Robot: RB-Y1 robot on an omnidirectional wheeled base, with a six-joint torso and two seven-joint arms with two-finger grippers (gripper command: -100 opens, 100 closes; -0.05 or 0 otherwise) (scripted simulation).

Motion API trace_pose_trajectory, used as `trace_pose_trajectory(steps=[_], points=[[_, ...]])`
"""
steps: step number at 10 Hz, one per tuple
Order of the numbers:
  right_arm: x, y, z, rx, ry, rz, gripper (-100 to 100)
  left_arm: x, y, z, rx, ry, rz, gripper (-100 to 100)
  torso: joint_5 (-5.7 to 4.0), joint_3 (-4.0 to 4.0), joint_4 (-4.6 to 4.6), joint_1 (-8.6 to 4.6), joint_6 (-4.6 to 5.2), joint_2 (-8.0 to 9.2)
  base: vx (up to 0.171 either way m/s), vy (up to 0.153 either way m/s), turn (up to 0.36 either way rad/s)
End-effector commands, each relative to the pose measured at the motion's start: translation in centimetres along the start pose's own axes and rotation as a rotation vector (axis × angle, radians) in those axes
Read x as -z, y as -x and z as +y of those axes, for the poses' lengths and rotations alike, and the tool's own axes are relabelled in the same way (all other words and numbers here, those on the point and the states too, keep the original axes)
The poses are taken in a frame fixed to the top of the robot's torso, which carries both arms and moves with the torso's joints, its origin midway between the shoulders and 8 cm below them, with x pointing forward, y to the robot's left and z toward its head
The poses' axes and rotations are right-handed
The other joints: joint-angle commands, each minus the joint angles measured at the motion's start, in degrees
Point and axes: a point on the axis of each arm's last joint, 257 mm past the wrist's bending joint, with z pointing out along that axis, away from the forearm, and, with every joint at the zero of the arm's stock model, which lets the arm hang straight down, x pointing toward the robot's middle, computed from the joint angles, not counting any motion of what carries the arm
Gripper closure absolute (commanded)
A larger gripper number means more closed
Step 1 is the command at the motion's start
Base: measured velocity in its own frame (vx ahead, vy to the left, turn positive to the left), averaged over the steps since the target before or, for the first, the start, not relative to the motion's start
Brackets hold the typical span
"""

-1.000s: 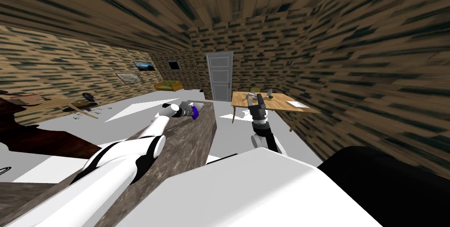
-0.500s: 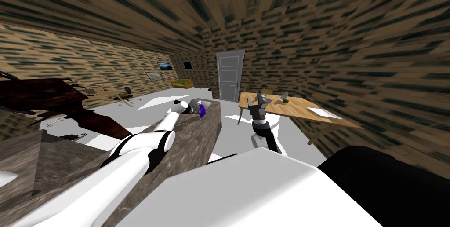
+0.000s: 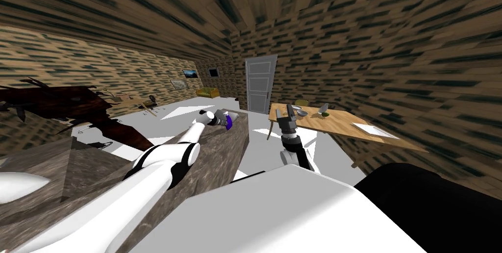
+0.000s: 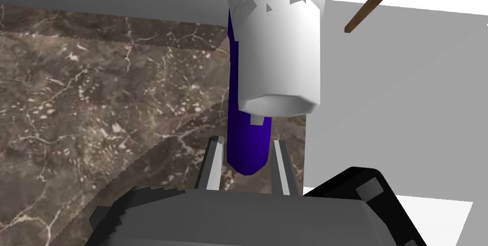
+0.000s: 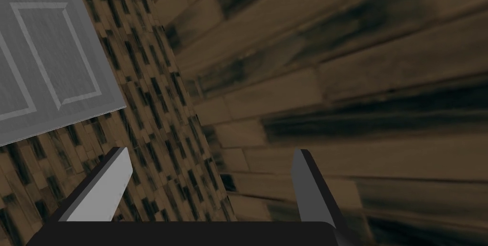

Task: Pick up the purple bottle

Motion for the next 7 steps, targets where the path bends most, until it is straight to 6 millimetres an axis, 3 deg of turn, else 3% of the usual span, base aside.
trace_pose_trajectory(steps=[1,2,4,5,6,7], points=[[0.0,0.0,0.0,0.0,0.0,0.0,0,-0.3,-1.6,1.1,-0.033,0.012,0.011,100,0.0,0.0,0.0,0.0,0.0,0.0,0.032,-0.012,0.258],[0.0,0.0,0.0,0.0,0.0,0.0,0,-0.6,-0.6,1.1,-0.02,0.017,-0.006,100,-0.02,0.0,0.03,-0.04,0.08,-0.03,0.02,-0.011,0.009],[0.0,0.0,0.0,0.0,0.0,0.0,0,-1.8,-3.6,6.1,-0.125,0.066,-0.015,100,-0.02,-0.03,-0.01,-0.07,0.05,-0.05,0.046,-0.01,0.395],[0.0,0.0,0.0,0.0,0.0,0.0,0,-2.2,-3.6,7.1,-0.129,0.08,-0.015,100,-0.04,-0.03,0.04,-0.08,0.05,-0.11,0.056,-0.025,0.26],[0.0,0.0,0.0,0.0,0.0,0.0,0,-1.9,-3.4,6.3,-0.116,0.07,-0.015,100,-0.04,-0.04,0.02,-0.13,0.13,-0.1,0.012,-0.018,0.034],[0.0,0.0,0.0,0.0,0.0,0.0,0,-2.0,-3.5,6.3,-0.12,0.071,-0.015,0,-0.03,0.0,0.01,-0.1,0.15,-0.01,0.0,0.0,0.0]])
